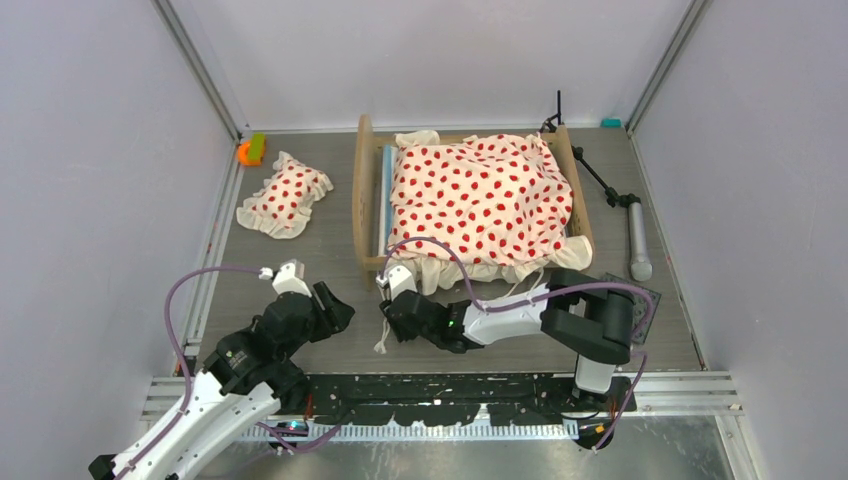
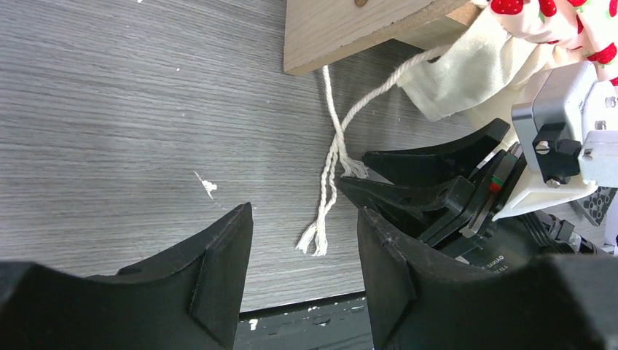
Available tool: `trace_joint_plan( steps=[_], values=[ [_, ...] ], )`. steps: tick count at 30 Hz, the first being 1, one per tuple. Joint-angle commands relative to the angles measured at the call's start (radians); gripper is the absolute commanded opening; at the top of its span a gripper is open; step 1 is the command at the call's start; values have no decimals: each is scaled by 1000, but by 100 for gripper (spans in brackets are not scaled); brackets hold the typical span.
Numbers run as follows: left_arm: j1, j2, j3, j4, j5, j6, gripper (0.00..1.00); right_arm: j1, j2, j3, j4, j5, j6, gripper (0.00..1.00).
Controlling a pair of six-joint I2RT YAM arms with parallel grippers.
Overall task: Set up the pet bed
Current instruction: Tie the ropes to the bed frame.
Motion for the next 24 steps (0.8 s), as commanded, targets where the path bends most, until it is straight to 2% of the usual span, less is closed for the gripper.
trace_joint_plan(
  steps=[1, 7, 10, 12, 19, 24],
  values=[
    [-3, -3, 23, -8, -27, 15, 57, -4, 21, 34, 9, -33, -30, 42],
    [-3, -19, 21, -11, -33, 9, 57, -4, 11, 44, -69, -51, -97, 26],
    [-3, -22, 19, -14, -38, 8, 57, -5, 2, 52, -110, -72, -170, 11],
    [-3, -23, 18, -15, -38, 6, 57, -6, 4, 64, -137, -87, -231, 5],
    [-3, -24, 19, -19, -45, 7, 57, -14, -30, 97, -213, -128, -386, 1],
    [-3, -33, 18, -23, -47, 1, 57, -14, -87, 113, -244, -228, -467, 0]
  ],
)
